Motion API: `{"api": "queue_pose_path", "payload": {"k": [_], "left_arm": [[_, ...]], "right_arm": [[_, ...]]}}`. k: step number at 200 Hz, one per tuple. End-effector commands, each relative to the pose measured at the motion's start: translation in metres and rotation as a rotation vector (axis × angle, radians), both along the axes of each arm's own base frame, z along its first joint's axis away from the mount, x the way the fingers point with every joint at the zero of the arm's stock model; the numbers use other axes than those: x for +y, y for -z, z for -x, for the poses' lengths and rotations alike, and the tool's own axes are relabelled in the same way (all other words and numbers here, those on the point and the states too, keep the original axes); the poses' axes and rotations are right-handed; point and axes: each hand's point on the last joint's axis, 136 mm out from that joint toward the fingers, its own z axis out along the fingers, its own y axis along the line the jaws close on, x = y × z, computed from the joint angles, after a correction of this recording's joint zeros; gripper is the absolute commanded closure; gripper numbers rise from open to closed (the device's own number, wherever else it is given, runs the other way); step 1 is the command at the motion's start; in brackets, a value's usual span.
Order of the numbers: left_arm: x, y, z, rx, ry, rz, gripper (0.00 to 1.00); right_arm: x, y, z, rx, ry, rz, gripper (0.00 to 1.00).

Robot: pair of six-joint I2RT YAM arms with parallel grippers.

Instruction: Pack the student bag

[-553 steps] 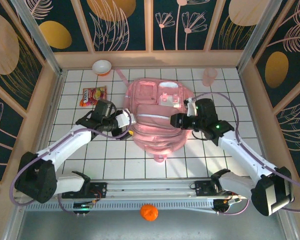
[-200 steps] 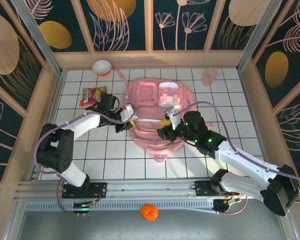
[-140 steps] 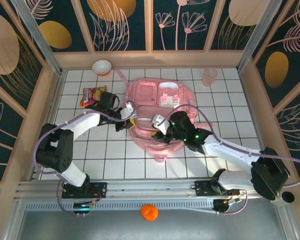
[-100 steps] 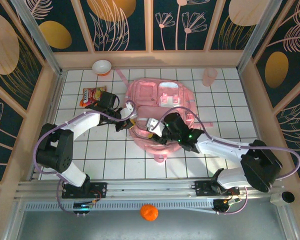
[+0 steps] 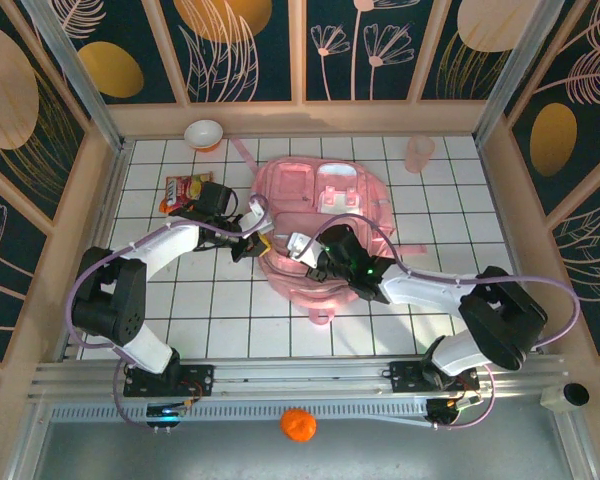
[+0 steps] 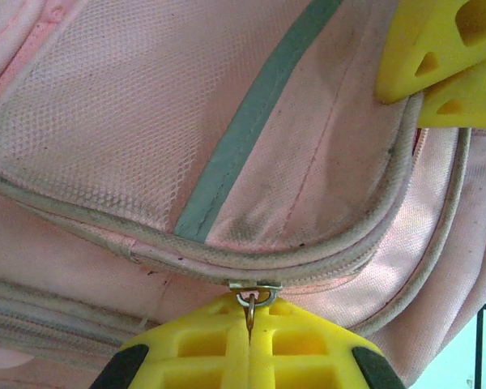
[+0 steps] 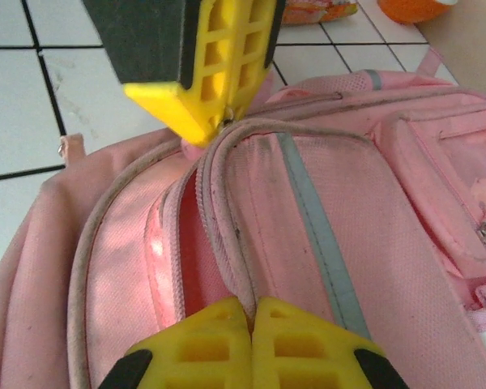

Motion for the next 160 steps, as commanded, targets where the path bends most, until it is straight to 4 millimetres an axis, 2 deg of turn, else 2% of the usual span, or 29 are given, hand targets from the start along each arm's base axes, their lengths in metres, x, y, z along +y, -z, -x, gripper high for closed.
{"api": "queue_pose_path", "payload": {"k": [1,38,54,76,97,112,125,133,136,141,160], "left_arm": [[-0.014,-0.021,0.012,0.044,0.027,0.094,1.0],[-0.027,-0.019,0.026,0.097,0.042,0.096,1.0],[-0.034,-0.025,0.033,0.113,0.057,0.115,1.0],[-0.041,-0.038,0.037,0.12,0.058,0.16,0.98],[-0.055,-0.048,0.042,0.102,0.069,0.193,0.95],[-0.065,-0.053,0.049,0.098,0.095,0.208,0.87],[-0.068,-0.059,0.053,0.094,0.115,0.227,0.76],[-0.067,-0.065,0.055,0.067,0.127,0.231,0.69],[-0.064,-0.059,0.06,0.075,0.131,0.221,0.66],[-0.062,-0.061,0.063,0.053,0.144,0.217,0.62],[-0.054,-0.076,0.069,-0.062,0.175,0.211,0.46]], "right_arm": [[0.006,-0.026,-0.027,-0.074,0.1,-0.103,1.0],[0.008,-0.028,-0.046,-0.079,0.168,-0.158,1.0],[0.008,-0.03,-0.049,-0.074,0.163,-0.177,1.0],[0.005,-0.032,-0.05,-0.068,0.135,-0.188,1.0],[0.01,-0.035,-0.035,-0.05,0.016,-0.203,1.0],[0.012,-0.04,-0.022,-0.036,-0.075,-0.212,1.0],[0.011,-0.042,-0.011,-0.014,-0.147,-0.208,1.0],[0.01,-0.041,0.0,-0.004,-0.22,-0.193,1.0],[0.008,-0.04,0.003,0.0,-0.24,-0.186,1.0],[0.005,-0.039,0.008,-0.002,-0.266,-0.175,1.0],[-0.004,-0.036,0.025,0.011,-0.363,-0.137,1.0]]}}
